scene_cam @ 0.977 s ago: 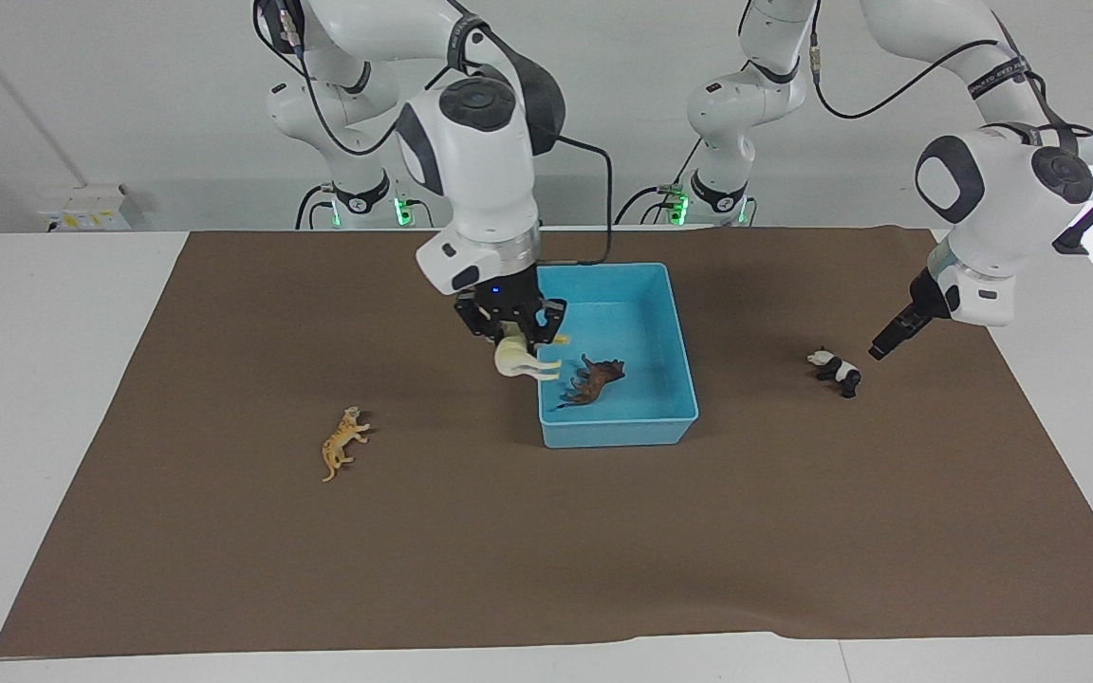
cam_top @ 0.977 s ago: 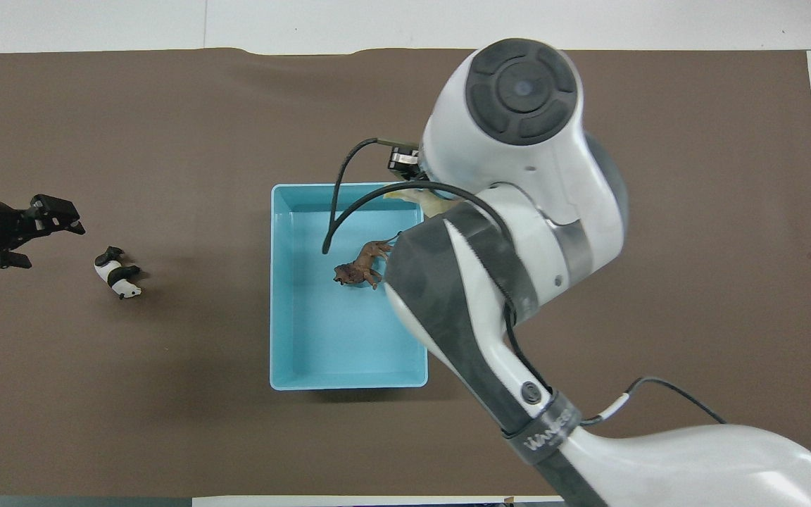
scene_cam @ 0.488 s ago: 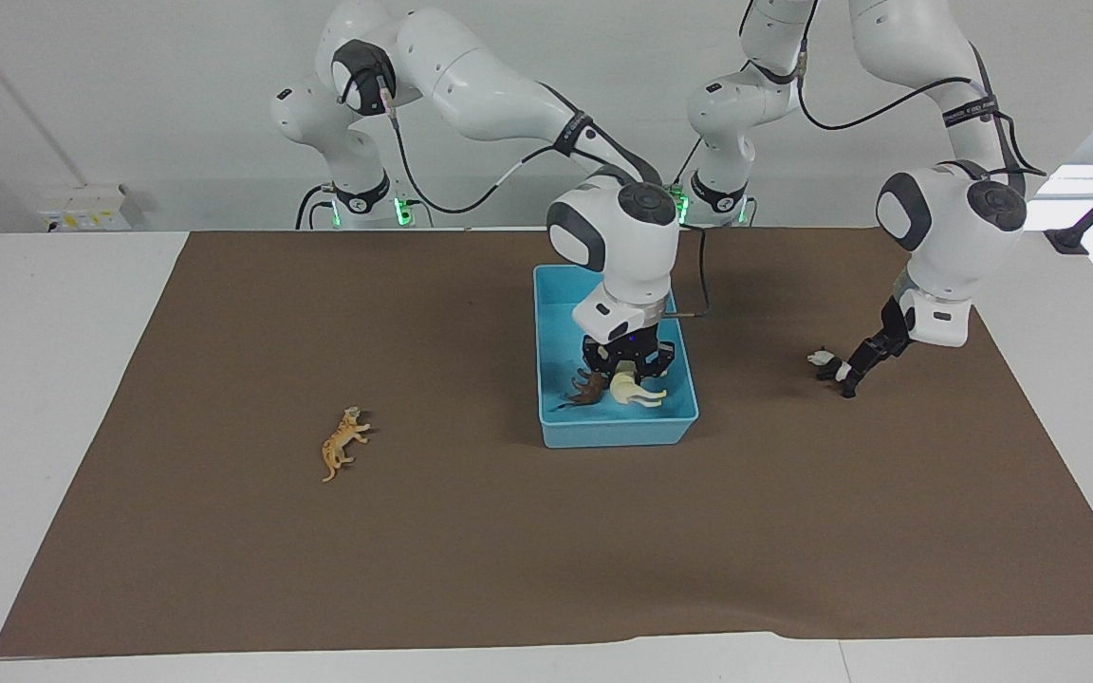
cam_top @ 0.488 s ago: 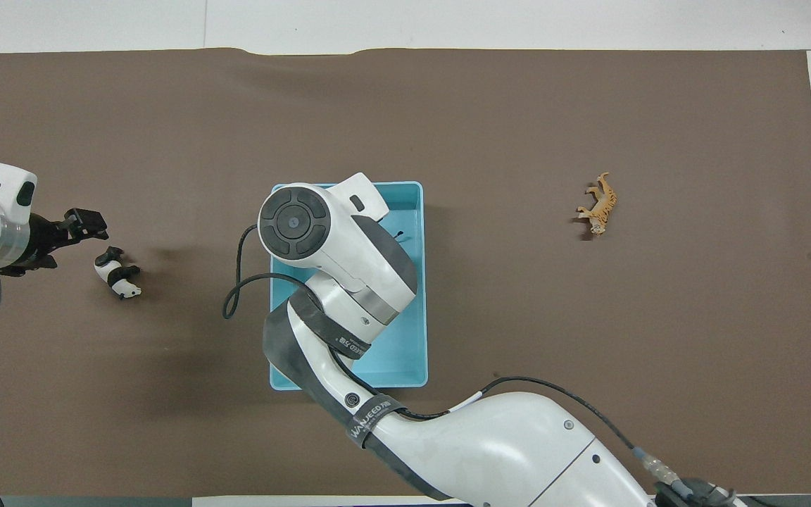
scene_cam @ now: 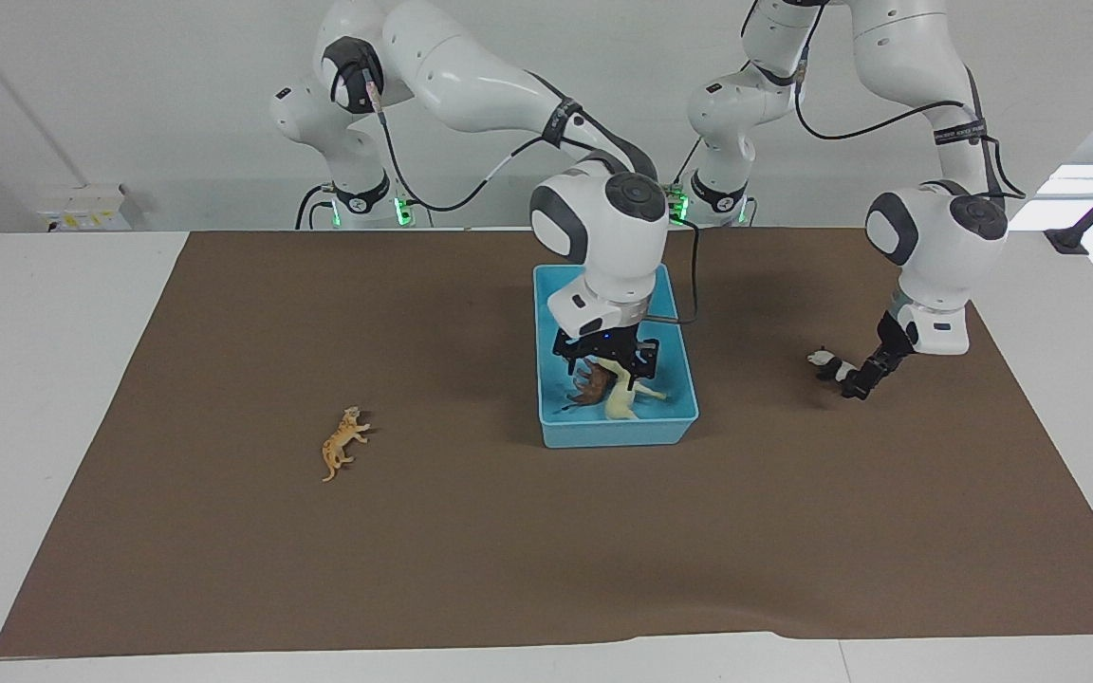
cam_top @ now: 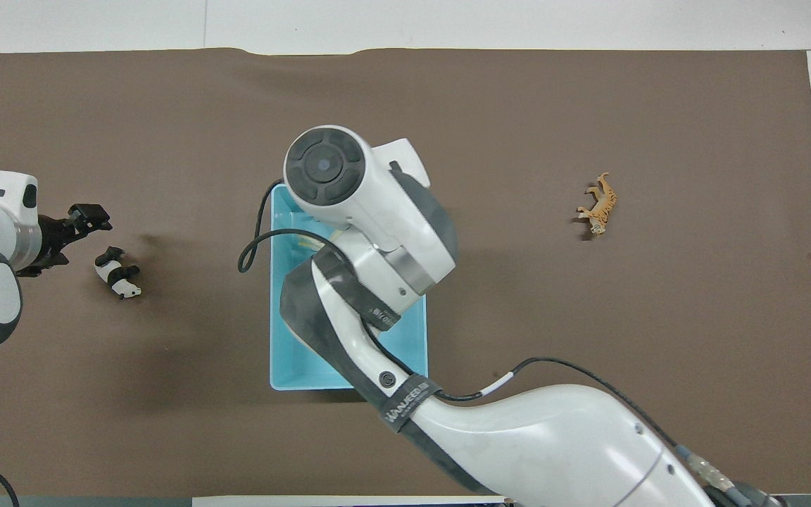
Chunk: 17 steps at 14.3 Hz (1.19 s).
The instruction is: Put all toys into storage box
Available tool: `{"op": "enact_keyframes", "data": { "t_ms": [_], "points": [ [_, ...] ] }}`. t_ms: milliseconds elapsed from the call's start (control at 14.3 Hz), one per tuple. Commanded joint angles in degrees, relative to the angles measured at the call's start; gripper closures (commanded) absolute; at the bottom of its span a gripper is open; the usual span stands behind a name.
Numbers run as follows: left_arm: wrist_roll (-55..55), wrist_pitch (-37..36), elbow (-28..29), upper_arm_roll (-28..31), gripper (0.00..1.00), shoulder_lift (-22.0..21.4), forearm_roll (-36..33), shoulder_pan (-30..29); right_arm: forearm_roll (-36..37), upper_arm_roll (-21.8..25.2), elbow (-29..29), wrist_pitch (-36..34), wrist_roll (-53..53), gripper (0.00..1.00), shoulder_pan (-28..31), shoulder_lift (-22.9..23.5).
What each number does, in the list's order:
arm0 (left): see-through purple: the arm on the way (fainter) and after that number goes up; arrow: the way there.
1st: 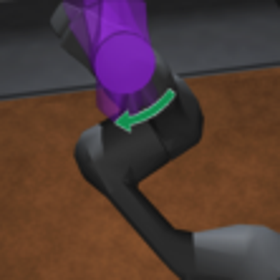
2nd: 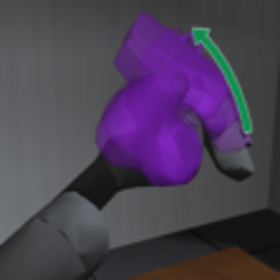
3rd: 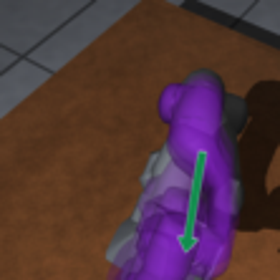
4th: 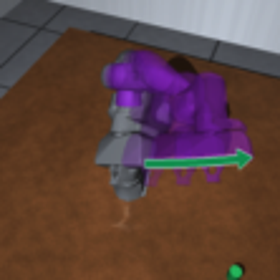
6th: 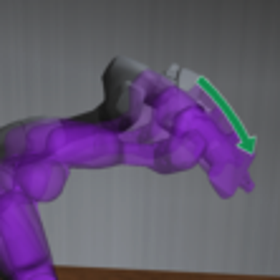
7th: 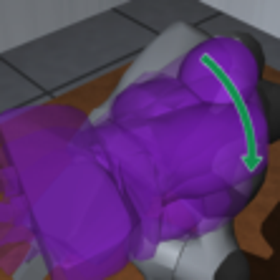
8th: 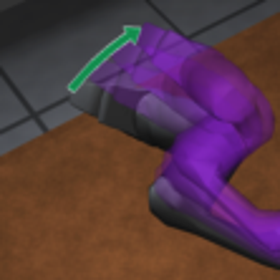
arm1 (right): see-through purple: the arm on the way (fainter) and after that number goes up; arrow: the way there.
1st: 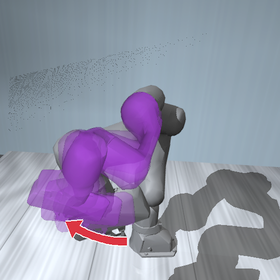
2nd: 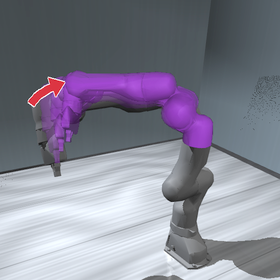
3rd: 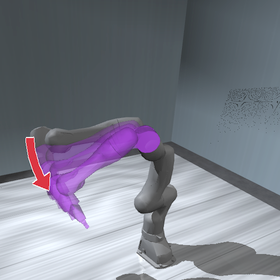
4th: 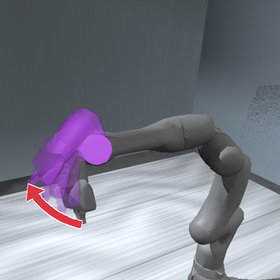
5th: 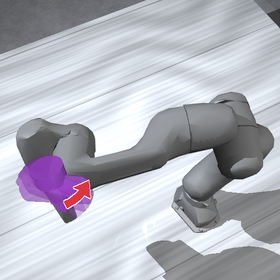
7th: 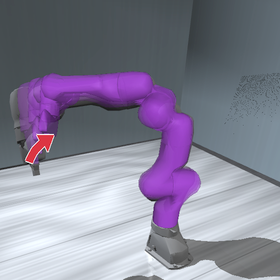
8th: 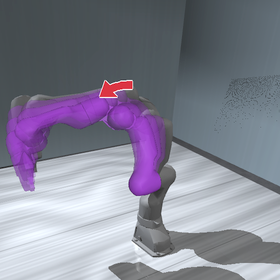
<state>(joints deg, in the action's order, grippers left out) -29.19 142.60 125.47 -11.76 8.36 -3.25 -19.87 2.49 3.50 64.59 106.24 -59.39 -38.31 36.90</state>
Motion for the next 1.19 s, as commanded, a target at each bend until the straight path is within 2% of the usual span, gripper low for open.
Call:
{"op": "enact_keyframes", "data": {
  "t_ms": [0, 209, 419, 628, 698, 837, 907, 1116],
  "points": [
    [-3.0, 3.0, 1.0, -0.3, 0.00, 1.5, -1.1, -0.4, -1.3, -0.8, 1.1, -3.9, 4.2, 0.00, 8.7, -7.0],
    [-3.0, 3.1, 2.3, -0.3, 0.00, 1.4, -1.1, -0.6, -0.6, -0.5, 2.4, -7.7, 14.6, 0.00, 16.6, -9.1],
    [-3.1, 3.2, 2.9, -0.3, 0.00, 1.5, -1.1, -0.5, -0.7, -0.5, 11.0, -5.1, 20.1, 0.00, 24.7, -12.2],
    [-3.1, 3.4, 4.0, -0.3, 0.00, 1.5, -1.1, -0.3, -1.3, -0.5, 28.8, 11.9, 15.3, 0.00, 29.4, -17.8],
    [-3.0, 3.4, 4.1, -0.4, 0.00, 1.5, -1.1, -0.3, -1.3, -0.5, 32.1, 14.8, 13.1, 0.00, 30.8, -18.7],
    [-3.0, 3.3, 4.4, -0.3, 0.00, 1.4, -1.1, -0.2, -1.6, -0.5, 33.1, 16.5, 7.2, 0.00, 31.2, -17.6],
    [-3.0, 3.3, 4.6, -0.3, 0.10, 1.4, -1.1, -0.3, -1.5, -0.5, 34.0, 18.3, 5.0, 0.00, 31.3, -16.9],
    [-3.0, 3.3, 4.9, -0.3, 0.62, 1.3, -1.1, -0.3, -1.4, -0.5, 44.4, 31.8, 5.2, 0.00, 30.7, -17.0]
  ]
}}
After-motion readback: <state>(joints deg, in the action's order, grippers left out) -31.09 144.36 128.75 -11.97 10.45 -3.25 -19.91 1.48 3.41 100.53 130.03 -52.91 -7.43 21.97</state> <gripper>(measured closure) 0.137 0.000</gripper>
